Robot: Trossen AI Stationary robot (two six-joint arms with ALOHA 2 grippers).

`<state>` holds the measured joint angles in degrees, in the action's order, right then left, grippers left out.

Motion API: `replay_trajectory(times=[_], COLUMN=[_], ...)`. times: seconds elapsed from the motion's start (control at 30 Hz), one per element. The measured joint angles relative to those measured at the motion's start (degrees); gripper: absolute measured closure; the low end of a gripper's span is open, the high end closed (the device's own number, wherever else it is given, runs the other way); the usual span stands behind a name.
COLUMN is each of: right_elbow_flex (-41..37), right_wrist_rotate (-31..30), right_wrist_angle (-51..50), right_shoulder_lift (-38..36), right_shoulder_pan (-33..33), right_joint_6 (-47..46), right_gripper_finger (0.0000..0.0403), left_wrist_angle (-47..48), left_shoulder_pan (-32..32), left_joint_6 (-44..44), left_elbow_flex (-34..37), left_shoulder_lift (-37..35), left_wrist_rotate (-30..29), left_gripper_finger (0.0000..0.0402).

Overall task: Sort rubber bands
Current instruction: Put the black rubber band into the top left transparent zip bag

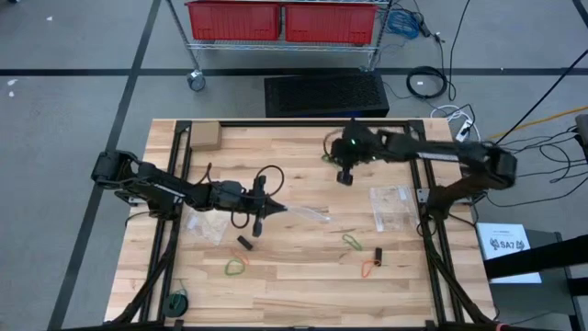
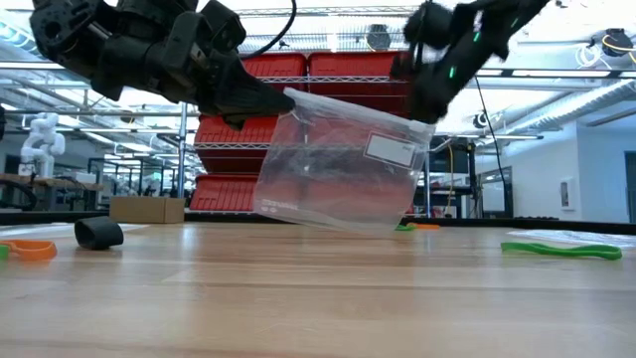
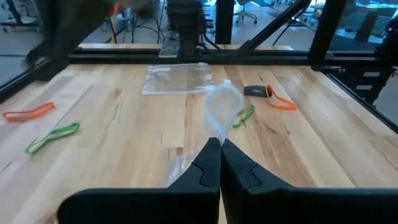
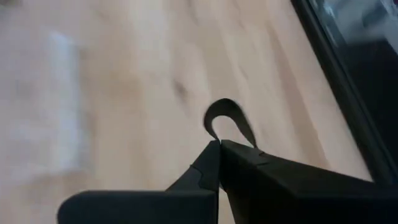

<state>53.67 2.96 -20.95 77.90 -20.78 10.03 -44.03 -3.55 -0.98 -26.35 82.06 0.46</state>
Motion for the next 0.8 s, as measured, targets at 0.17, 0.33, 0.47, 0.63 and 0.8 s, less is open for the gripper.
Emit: replay_trajectory(times=[0.17,0.33,0.47,0.63,0.8], right_elbow_flex=[0.0,0.0,0.0,0.0,0.0], right_wrist_rotate=[-0.3,-5.2,-12.5,-13.8,-20.1], right_wrist_angle=[6.2,16.2,21.1,25.5,26.0], right_shoulder_lift=[-4.8,-2.4,1.0,4.7,7.2], right_shoulder_pan=[11.7,22.2,26.9,29.5,31.1], right_joint_6=[-9.9,-13.9,-15.4,-18.0,-19.8], right_gripper_finger=[0.0403,0.0403,0.0403,0.0403,0.0403], left_wrist_angle=[-0.1,-0.6,-1.2,-1.7,-2.1], left_shoulder_pan=[0.6,0.5,0.5,0.5,0.5], left_joint_6=[-0.1,-0.2,-1.3,-1.6,-1.6], left_elbow_flex=[0.0,0.0,0.0,0.0,0.0], left_shoulder_lift=[0.0,0.0,0.0,0.0,0.0], left_wrist_rotate=[0.0,0.0,0.0,0.0,0.0], left_gripper_finger=[0.0402,0.0402,0.0402,0.0401,0.0402])
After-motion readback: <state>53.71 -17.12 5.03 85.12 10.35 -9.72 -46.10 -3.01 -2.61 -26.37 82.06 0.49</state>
